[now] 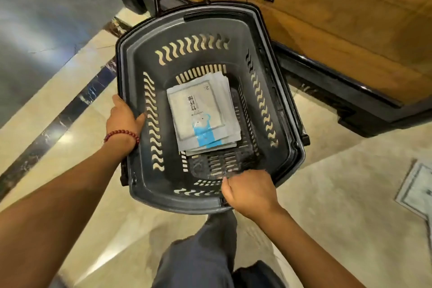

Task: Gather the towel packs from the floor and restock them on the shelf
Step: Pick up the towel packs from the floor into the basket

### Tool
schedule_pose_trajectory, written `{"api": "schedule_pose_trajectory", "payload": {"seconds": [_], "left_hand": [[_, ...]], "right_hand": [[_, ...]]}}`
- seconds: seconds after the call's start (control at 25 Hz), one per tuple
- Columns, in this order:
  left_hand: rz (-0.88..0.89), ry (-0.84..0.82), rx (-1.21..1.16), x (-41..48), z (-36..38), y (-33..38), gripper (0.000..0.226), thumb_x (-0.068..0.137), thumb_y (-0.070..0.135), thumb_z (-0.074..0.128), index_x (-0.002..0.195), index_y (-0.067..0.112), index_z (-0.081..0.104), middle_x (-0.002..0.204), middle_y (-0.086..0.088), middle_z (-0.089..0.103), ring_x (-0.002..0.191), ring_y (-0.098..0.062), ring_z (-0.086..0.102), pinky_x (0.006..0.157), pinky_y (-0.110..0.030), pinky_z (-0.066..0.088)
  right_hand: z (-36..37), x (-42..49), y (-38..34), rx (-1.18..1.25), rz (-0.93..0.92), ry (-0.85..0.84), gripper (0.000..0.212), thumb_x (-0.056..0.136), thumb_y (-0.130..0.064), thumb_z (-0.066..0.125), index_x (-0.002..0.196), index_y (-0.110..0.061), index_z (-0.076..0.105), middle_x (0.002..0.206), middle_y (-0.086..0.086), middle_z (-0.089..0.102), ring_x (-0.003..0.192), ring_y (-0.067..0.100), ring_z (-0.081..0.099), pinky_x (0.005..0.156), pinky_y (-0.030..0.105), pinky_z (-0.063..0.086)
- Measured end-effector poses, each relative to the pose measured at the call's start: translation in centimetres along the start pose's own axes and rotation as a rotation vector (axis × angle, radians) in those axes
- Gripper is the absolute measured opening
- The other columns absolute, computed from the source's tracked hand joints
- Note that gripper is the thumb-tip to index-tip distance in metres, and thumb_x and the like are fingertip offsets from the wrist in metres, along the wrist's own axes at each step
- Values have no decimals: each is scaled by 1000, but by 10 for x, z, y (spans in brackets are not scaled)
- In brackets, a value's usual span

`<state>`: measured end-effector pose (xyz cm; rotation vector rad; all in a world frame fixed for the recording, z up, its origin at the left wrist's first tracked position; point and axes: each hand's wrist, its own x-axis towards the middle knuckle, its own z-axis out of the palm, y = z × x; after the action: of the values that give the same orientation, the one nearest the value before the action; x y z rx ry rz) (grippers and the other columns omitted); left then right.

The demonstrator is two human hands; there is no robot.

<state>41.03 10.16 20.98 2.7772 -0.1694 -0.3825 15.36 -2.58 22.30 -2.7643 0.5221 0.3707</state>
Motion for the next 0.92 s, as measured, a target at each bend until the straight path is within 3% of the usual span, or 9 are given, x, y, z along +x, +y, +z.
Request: {"api": "schedule_pose_trajectory", "payload": {"seconds": [0.2, 0.32, 0.4, 0.48, 0.56, 0.64, 0.8, 0.92], "left_hand": [[-75, -223, 12, -23, -11, 1, 89, 78, 17, 73, 142, 5, 12, 135, -28, 43, 118, -46, 48, 101, -53, 40], [-92, -275, 21, -49, -6, 1, 103, 80, 17, 72, 147, 4, -5, 138, -29, 41, 121, -45, 46, 102, -51, 39], [-123, -253, 15, -65, 2, 3, 103, 81, 16, 70, 147, 4, -8, 139, -30, 40, 121, -46, 45, 102, -51, 38], [-161, -226, -1, -82, 11, 6, 101, 82, 15, 69, 148, 4, -7, 139, -30, 39, 122, -47, 44, 102, -52, 38], [-189, -228, 5, -98, 17, 10, 100, 83, 16, 68, 147, 4, -7, 138, -32, 39, 120, -48, 45, 102, -53, 38], [-209, -240, 16, -119, 25, 12, 101, 83, 17, 68, 147, 4, -9, 136, -33, 41, 119, -48, 46, 100, -53, 39], [-201, -249, 24, -174, 40, 12, 102, 84, 18, 67, 146, 1, -12, 137, -34, 37, 119, -49, 44, 101, -53, 38], [-184, -253, 53, -208, 48, 8, 103, 83, 18, 67, 146, -2, -12, 137, -36, 35, 119, -51, 44, 100, -54, 37]], "right_hand": [[3, -20, 19, -41, -67, -75, 32, 55, -36, 76, 40, -15, 58, 39, -2, 55, 38, 15, 53, 43, 16, 36], [-6, -33, 31, -5, -18, -18, 29, 64, -40, 70, 48, -16, 65, 47, -4, 61, 49, 12, 59, 57, 17, 43], [-14, -42, 41, 26, 47, -29, 31, 89, -33, 50, 77, -16, 73, 76, 1, 71, 80, 18, 64, 79, 26, 42], [-7, -53, 54, 43, 30, -48, 30, 95, -29, 44, 91, -16, 71, 92, 4, 70, 93, 23, 60, 88, 29, 38], [-2, -69, 63, 17, 61, 32, 18, 79, -32, 67, 69, -17, 72, 70, 0, 70, 74, 20, 63, 75, 24, 45], [14, -86, 75, -6, 50, 14, 22, 63, -31, 78, 51, -18, 66, 51, -4, 63, 55, 17, 60, 63, 22, 46], [28, -134, 103, -82, 13, 92, 30, 73, -34, 66, 46, -20, 62, 48, -8, 59, 52, 13, 55, 65, 22, 41], [45, -171, 110, -80, 20, 201, 40, 84, -29, 43, 51, -17, 64, 53, -4, 62, 55, 17, 56, 72, 26, 32]]}}
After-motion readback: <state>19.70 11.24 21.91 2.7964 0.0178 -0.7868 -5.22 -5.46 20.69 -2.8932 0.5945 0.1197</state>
